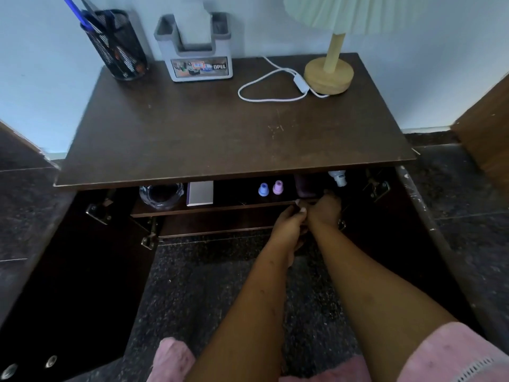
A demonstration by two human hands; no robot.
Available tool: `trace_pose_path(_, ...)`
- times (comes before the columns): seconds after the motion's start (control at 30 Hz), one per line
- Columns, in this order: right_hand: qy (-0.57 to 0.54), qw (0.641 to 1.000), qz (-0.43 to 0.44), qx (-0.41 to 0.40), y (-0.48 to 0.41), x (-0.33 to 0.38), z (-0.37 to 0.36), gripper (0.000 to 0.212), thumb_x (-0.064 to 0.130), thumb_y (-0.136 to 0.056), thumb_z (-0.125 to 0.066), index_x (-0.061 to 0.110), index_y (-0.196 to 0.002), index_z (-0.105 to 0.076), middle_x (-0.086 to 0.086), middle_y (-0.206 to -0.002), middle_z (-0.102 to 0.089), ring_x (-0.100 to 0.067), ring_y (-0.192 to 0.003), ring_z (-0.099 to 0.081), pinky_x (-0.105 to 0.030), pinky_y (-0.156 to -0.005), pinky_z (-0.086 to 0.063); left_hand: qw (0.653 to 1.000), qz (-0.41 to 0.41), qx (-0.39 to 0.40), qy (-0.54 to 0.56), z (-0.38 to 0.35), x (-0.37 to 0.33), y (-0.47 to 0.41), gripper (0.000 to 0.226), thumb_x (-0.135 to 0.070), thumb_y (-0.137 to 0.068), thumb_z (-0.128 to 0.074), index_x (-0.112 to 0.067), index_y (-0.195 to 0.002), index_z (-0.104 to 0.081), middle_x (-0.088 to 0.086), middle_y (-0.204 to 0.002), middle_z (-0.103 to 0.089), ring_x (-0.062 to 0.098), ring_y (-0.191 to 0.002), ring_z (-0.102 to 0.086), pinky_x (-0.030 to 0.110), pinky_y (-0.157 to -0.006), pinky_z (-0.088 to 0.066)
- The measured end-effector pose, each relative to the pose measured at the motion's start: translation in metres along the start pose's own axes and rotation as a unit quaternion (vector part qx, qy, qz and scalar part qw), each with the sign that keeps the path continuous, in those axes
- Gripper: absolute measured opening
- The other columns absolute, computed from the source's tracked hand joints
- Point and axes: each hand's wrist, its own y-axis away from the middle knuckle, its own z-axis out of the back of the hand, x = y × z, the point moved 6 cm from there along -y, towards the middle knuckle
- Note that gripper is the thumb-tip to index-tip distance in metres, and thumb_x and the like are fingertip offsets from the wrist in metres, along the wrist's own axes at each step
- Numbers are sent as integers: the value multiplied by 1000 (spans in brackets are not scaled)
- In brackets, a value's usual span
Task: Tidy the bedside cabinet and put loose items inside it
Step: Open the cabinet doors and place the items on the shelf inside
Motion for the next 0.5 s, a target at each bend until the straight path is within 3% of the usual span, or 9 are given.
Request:
trace_pose_path(0.1,-1,1000,9,17,18,6,14,56,19,-79,-71,2,-128,-49,-22,-132,-48,-36,-117,-52,-35,-93,-44,997,27,0,-68,2,-10,28,39,-28,-98,-42,-23,-137,-43,-3,-119,-58,14,-99,-57,27,-85,-40)
trace_pose_path(0.2,5,999,36,38,39,20,33,46,19,-80,-67,6,-122,-55,-18,-129,-49,-35,-110,-55,-35,-88,-47,986,47,-5,-157,8,-25,55,43,-30,-97,-43,-22,-140,-40,2,-137,-48,21,-114,-50,33,-92,-36)
trace_pose_path(0.33,17,997,61,52,69,33,66,36,21,-82,-63,12,-117,-59,-16,-125,-52,-32,-104,-59,-37,-86,-50,977,30,-32,-210,14,-44,97,44,-31,-96,-47,-22,-139,-40,2,-139,-46,20,-110,-51,33,-90,-36)
trace_pose_path(0.5,87,994,52,33,108,25,116,45,26,-84,-62,18,-127,-53,-11,-134,-41,-33,-120,-44,-42,-94,-44,976,11,-31,-216,-2,-37,159,40,-29,-96,-47,-22,-135,-46,2,-138,-46,22,-117,-53,33,-89,-38)
